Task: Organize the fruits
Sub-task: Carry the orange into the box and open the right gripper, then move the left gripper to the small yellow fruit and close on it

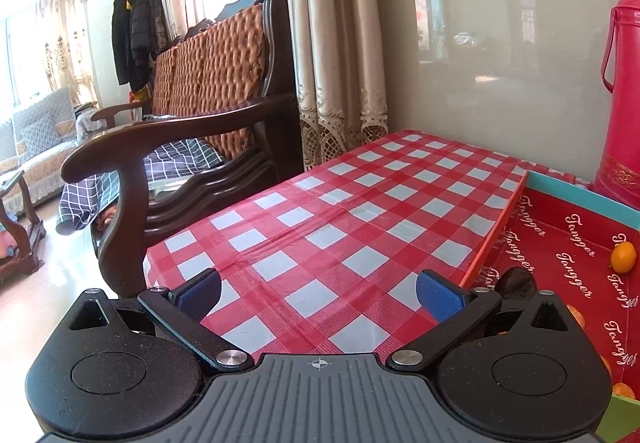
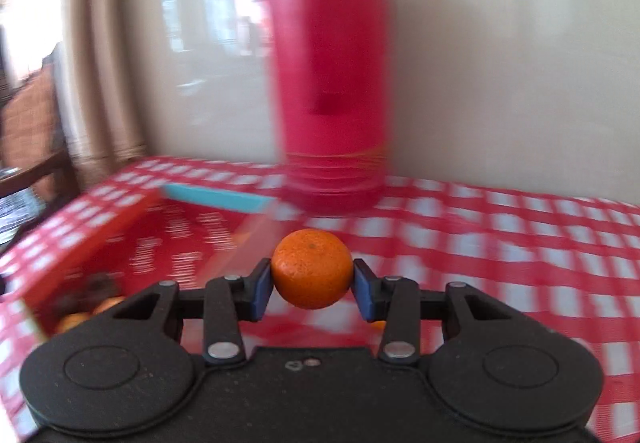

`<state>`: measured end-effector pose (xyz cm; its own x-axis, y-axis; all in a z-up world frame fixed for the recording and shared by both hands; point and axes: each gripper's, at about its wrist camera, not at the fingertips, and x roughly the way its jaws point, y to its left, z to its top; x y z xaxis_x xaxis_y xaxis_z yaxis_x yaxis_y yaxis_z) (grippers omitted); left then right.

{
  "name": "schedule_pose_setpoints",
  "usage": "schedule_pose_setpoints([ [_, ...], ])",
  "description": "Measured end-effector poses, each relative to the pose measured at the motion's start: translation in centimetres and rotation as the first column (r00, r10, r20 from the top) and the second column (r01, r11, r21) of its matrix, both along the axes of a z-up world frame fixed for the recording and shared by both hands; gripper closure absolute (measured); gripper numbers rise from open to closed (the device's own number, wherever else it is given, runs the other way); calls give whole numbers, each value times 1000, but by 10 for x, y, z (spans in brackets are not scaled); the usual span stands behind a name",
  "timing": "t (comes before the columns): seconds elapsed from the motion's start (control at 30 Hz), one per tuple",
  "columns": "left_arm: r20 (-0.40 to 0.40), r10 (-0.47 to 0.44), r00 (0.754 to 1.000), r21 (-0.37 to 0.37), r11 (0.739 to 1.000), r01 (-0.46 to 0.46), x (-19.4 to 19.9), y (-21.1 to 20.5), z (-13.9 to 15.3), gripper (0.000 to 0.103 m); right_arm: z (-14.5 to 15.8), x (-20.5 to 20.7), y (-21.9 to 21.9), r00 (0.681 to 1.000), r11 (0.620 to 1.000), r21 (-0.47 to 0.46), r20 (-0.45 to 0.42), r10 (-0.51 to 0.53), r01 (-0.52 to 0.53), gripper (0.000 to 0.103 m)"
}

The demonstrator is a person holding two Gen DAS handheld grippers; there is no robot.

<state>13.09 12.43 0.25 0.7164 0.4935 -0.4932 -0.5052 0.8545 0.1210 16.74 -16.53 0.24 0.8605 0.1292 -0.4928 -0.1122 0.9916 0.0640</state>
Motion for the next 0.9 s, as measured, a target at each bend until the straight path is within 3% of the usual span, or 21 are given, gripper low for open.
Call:
schedule_pose_setpoints([
  [0.2, -1, 11, 1000, -8, 1000, -11, 0, 4, 0, 0, -1, -1, 62, 985, 985, -31, -3, 172, -172, 69],
  [0.3, -1, 10, 1000, -2, 1000, -10, 0, 3, 0, 0, -6, -2, 82, 977, 973, -95, -11, 211, -211, 68],
  [0.37, 0, 10, 1000, -2, 1000, -10, 0, 4, -1, 0, -7, -4, 89, 976, 968, -129, -9, 216, -215, 64],
  [0.4, 0, 9, 1000, -2, 1000, -9, 0, 4, -1, 0, -7, -6, 90, 977, 967, -140, -7, 215, -214, 55],
  [0.43, -1, 9, 1000, -4, 1000, -9, 0, 5, -1, 0, -6, -9, 90, 978, 967, -147, 1, 210, -208, 38],
  [0.5, -4, 8, 1000, -9, 1000, -9, 0, 4, -1, 0, -5, -17, 87, 981, 970, -161, 33, 190, -183, 25],
  [0.57, -8, 4, 1000, -12, 1000, -4, 1, 3, -2, 0, 0, -19, 82, 984, 972, -168, 51, 172, -162, 25],
  [0.7, -10, -10, 1000, -7, 1000, 10, 1, -5, -2, 0, 4, -19, 63, 996, 985, -157, 50, 76, -67, 7],
  [0.9, 4, -87, 996, -3, 996, 87, 0, -33, 1, 0, 4, -34, 29, 995, 981, -170, 34, -90, 95, 6],
])
